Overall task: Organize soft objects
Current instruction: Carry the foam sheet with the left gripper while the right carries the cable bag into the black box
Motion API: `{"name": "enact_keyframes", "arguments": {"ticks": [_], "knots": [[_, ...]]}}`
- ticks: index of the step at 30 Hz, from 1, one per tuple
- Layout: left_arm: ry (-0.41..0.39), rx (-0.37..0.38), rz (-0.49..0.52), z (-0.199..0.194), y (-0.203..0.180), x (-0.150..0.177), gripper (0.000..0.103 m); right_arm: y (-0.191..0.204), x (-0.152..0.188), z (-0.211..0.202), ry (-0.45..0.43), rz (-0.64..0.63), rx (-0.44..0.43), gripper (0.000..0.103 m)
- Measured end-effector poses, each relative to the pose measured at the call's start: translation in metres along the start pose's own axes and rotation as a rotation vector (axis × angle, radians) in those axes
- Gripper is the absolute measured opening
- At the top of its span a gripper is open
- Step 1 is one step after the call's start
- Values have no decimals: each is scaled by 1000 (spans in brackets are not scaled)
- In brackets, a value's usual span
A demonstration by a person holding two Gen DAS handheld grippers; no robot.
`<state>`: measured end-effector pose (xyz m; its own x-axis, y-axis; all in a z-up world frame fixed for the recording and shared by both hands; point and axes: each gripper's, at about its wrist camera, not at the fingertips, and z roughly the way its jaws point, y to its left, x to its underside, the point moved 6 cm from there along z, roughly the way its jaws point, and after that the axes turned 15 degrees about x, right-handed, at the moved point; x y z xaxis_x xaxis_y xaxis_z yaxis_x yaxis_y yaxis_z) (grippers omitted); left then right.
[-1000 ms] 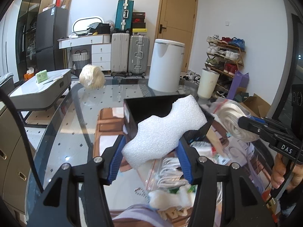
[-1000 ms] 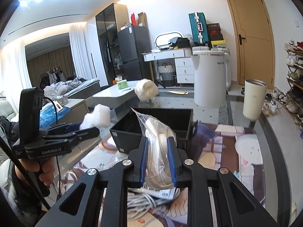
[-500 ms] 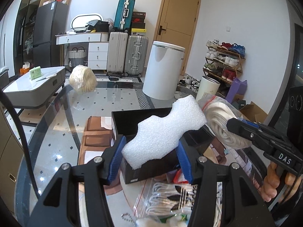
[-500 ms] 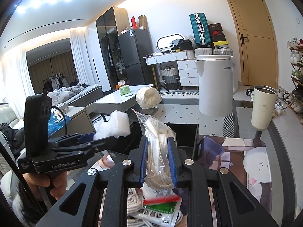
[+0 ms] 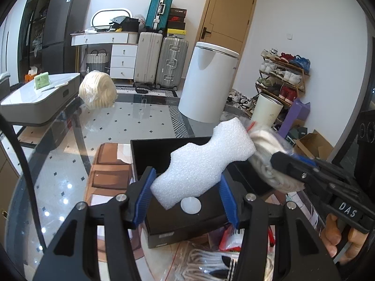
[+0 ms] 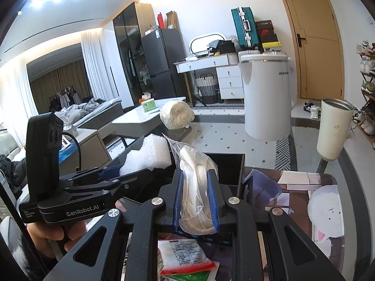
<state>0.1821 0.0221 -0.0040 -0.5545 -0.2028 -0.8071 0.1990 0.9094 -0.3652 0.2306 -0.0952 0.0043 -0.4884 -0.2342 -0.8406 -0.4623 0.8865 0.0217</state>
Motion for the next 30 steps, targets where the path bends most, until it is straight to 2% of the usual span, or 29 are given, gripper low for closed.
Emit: {"name": "enact_keyframes", "arguments": {"ticks": [5,13,24,30], "knots": [[-2,14,-33,12,7,1,53,0,1,16,24,-1,1,20],[11,18,-26,22,6,0,53,0,2,34,54,-30,20,20],[47,-43,45,30,4,0,53,0,5,47,101,-67,51,20],[81,-19,81,37,-4,2,53,5,3,53,113,-108,61,20]]}}
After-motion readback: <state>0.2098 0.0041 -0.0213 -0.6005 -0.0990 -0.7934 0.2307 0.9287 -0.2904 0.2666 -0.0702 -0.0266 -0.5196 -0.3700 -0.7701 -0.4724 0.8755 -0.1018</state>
